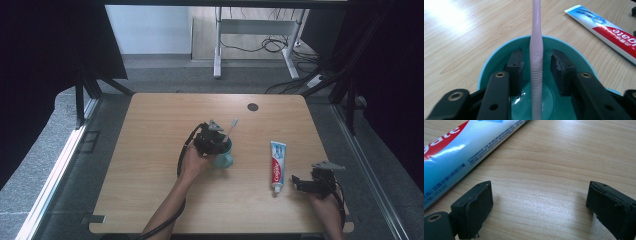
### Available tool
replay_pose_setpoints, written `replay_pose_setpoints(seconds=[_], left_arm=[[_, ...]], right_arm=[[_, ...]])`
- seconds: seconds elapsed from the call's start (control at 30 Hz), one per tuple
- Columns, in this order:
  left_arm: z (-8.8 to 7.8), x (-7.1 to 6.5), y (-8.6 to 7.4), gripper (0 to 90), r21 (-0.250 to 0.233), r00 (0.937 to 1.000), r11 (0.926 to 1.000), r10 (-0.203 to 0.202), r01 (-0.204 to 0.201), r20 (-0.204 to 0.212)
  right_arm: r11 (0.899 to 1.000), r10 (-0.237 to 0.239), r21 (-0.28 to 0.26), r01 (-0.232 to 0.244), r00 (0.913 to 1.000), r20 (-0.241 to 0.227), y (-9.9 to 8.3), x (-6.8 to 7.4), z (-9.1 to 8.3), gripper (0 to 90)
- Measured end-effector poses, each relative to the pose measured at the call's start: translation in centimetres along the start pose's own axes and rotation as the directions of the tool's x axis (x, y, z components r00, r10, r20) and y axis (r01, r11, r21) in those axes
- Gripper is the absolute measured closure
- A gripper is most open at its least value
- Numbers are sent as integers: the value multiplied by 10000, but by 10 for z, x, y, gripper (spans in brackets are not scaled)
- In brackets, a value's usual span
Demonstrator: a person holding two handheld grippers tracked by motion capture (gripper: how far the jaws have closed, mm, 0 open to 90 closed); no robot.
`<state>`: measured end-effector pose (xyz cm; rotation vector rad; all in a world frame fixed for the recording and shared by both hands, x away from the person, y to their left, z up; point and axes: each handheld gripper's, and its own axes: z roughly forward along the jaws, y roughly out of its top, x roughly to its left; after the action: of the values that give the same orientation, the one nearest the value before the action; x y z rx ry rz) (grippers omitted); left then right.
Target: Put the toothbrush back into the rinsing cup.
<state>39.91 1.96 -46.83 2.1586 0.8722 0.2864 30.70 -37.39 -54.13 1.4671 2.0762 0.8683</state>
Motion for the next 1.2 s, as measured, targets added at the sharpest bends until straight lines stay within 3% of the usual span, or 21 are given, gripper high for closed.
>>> replay_pose_setpoints(seconds=[0.77, 1.2], left_arm=[[-22, -7, 11, 458, -398, 9994, 9987, 322, -326, -93], [-38, -8, 12, 231, -423, 9994, 9986, 334, -332, 31]], right_arm=[[10000, 35, -5, -35, 10000, -1, 0, 0, 0, 65], [10000, 30, -4, -30, 10000, -1, 0, 0, 0, 65]])
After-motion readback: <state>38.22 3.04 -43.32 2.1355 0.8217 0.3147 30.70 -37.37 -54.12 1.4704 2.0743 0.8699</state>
